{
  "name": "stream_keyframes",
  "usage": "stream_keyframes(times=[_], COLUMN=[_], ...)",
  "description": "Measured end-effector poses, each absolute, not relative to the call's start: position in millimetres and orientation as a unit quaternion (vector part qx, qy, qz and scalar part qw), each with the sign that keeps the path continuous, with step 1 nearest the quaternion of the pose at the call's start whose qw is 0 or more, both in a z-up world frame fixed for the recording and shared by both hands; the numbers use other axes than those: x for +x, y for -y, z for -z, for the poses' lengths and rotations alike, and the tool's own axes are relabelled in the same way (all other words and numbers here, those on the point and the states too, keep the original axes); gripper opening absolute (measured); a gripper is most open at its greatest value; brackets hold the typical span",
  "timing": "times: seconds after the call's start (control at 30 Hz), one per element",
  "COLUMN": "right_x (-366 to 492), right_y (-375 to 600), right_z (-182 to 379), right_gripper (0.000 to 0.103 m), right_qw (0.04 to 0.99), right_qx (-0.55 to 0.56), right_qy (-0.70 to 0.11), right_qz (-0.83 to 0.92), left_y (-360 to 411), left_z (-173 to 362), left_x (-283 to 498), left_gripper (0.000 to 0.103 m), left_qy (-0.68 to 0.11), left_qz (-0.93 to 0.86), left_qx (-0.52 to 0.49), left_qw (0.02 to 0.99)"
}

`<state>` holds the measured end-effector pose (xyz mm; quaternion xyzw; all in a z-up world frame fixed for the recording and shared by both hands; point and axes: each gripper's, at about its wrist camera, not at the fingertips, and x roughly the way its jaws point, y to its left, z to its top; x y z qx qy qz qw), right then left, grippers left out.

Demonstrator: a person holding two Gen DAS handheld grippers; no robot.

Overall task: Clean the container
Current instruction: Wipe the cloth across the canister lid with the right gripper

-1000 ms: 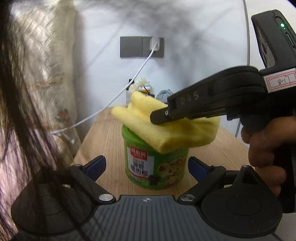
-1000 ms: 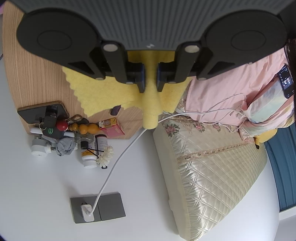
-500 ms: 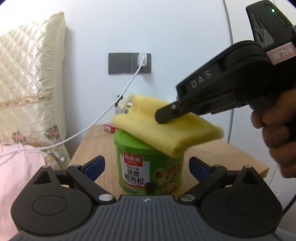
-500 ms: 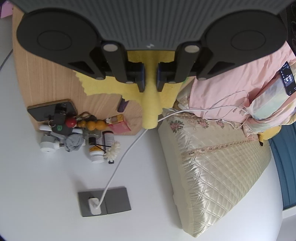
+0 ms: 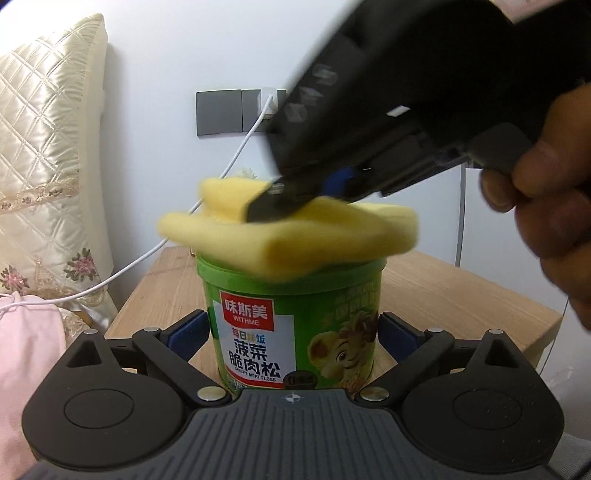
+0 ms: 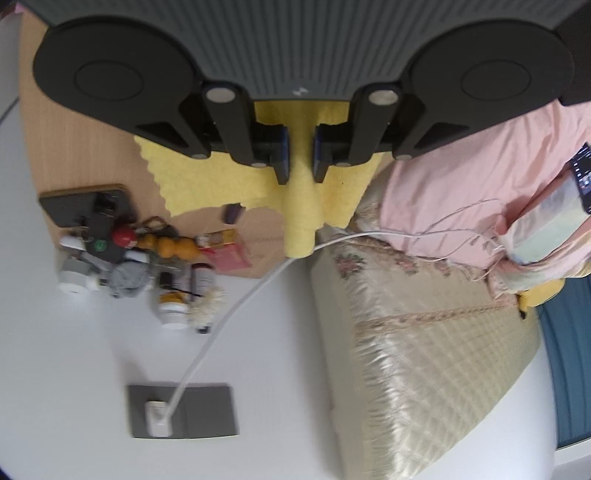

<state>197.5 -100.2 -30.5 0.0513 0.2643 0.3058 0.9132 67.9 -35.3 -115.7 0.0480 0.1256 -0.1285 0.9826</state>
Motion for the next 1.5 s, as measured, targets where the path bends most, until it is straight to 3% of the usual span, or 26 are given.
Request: stream_keyframes(times=[1.5], right_x=[175.8], right_y=[113.4], right_z=[27.8], right_gripper=[0.013], right_qw=[0.904], right_qx=[0.042], right_qy=[-0.272], right_qz=[-0.328], left_y=[42.0], left_z=[114.0], left_x=[79.4], left_gripper=[0.098], left_qy=[-0.118], left_qz=[0.111], left_qx=[0.039], left_qw=[0.986])
